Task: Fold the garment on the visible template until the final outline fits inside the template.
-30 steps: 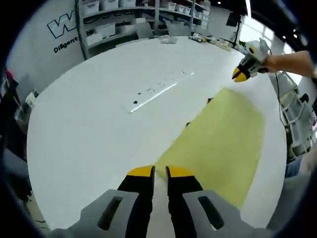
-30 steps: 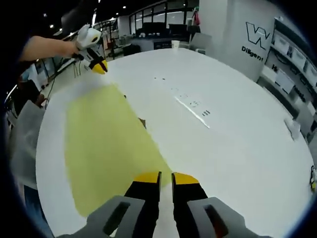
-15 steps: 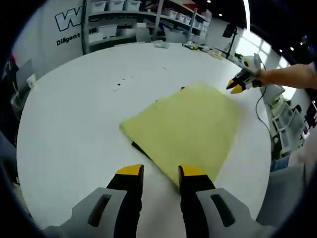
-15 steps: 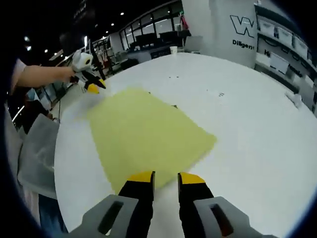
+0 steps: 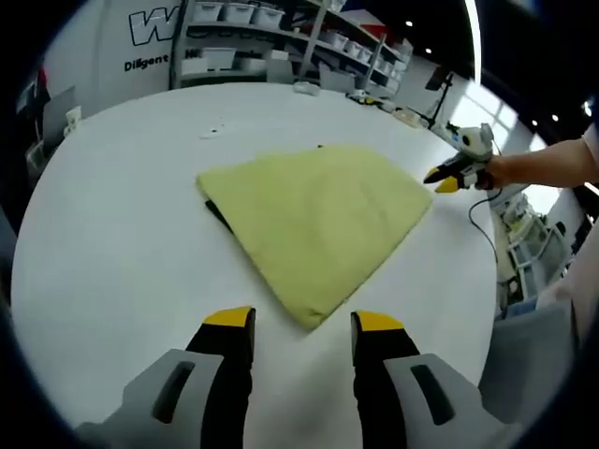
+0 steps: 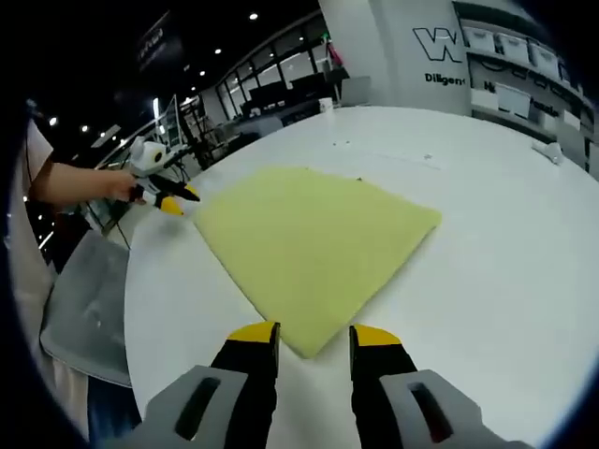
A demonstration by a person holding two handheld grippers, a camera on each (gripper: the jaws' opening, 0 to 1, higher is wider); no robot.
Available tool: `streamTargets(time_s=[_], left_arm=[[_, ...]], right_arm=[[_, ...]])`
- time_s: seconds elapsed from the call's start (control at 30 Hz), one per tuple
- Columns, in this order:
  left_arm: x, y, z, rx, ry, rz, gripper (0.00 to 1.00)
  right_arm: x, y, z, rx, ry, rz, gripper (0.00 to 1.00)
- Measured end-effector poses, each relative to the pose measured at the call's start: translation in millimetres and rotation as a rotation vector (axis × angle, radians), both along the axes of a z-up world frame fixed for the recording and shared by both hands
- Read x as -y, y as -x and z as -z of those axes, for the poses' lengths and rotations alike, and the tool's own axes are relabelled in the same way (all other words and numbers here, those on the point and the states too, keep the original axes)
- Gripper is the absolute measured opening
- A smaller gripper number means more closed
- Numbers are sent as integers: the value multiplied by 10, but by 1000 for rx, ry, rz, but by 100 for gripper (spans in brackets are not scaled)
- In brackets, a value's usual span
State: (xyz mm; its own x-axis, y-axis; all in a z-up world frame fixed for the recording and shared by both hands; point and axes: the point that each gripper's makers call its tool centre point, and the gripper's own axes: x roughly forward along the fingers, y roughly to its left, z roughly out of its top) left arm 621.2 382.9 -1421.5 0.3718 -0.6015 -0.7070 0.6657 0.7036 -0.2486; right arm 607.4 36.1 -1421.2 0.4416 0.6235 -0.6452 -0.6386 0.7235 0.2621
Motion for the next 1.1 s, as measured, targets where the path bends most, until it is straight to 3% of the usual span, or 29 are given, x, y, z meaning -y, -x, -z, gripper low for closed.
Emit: streamTargets(time_s=[0.27, 0.43, 0.77, 0.97, 1.1], left_arm=[[59, -50, 113, 5, 12, -24, 37], [113, -79, 160, 33, -1, -2, 27], [102, -87, 215, 48, -9, 14, 6], [110, -94, 191, 67, -3, 43, 3], [78, -102, 187, 86, -19, 78, 2]], right_arm=[[-76, 108, 88, 12, -6, -5, 25], [-80, 121, 136, 14, -1, -19, 22], [-139, 119, 130, 43, 1, -74, 4], [-103, 99, 147, 46, 26, -108, 0], [-42, 112, 166, 56, 73, -173, 0]])
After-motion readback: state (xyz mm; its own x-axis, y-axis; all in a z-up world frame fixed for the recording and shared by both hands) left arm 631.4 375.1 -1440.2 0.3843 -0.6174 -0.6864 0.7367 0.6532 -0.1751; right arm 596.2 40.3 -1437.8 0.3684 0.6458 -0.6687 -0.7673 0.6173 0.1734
